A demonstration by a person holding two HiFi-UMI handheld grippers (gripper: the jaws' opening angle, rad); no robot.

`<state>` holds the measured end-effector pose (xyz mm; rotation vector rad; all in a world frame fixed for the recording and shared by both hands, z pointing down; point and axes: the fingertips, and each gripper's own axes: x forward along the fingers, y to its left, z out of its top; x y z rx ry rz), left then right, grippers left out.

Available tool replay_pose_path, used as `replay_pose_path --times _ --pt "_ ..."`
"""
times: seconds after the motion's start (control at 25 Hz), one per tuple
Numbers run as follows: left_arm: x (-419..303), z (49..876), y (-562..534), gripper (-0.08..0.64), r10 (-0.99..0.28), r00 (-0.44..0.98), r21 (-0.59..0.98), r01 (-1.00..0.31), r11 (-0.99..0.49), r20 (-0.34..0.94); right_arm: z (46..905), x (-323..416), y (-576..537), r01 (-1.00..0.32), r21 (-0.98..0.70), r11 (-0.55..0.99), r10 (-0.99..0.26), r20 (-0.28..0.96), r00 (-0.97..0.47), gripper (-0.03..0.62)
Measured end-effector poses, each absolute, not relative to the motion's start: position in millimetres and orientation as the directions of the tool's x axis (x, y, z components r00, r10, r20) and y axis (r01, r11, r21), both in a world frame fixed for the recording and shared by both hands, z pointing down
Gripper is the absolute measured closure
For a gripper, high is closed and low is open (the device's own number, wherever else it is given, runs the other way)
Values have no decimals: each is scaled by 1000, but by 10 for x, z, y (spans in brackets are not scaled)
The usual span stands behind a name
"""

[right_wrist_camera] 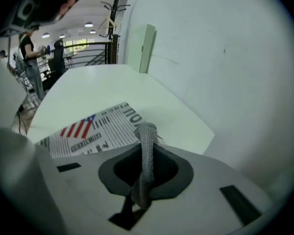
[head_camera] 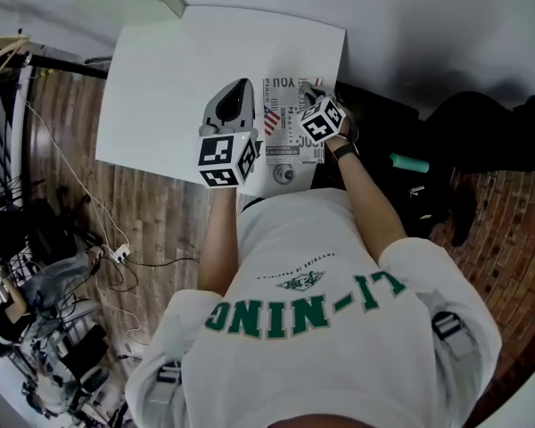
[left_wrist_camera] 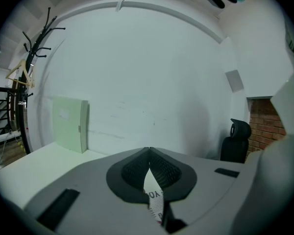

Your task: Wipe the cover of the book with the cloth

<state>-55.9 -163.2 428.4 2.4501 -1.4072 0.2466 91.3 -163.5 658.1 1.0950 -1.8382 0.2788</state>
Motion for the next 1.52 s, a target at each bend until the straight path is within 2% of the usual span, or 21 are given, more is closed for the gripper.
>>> replay_pose_path --times 0.2,0.44,0.68,1.12,1.24,1.36,1.52 --pt "-938 4305 -1602 548 -850 428 154 -904 -400 307 6517 37 -1681 -756 55 652 -507 773 -381 549" --pt "-1202 4301 -1527 548 -872 375 142 -927 -347 315 6655 -473 -1600 -625 107 773 -441 799 -409 549" --pt "-1136 4315 -1553 548 -862 396 147 -918 -368 316 6684 -166 -1564 -675 127 727 -477 801 -363 548" --pt "-491 4380 -1656 548 -792 524 165 -851 -498 314 6669 1195 -1412 -882 105 459 -566 800 -199 548" --pt "-533 4399 -1632 548 -797 514 165 -857 -488 317 6680 1229 -1400 -908 85 410 -575 797 -185 552" --pt "-709 4403 -1615 548 -817 481 164 -877 -452 319 6681 1118 -1418 -897 96 431 -541 823 -172 551" --pt "-965 4401 -1581 548 -844 429 163 -903 -397 321 6573 411 -1485 -842 -25 538 -516 781 -353 551"
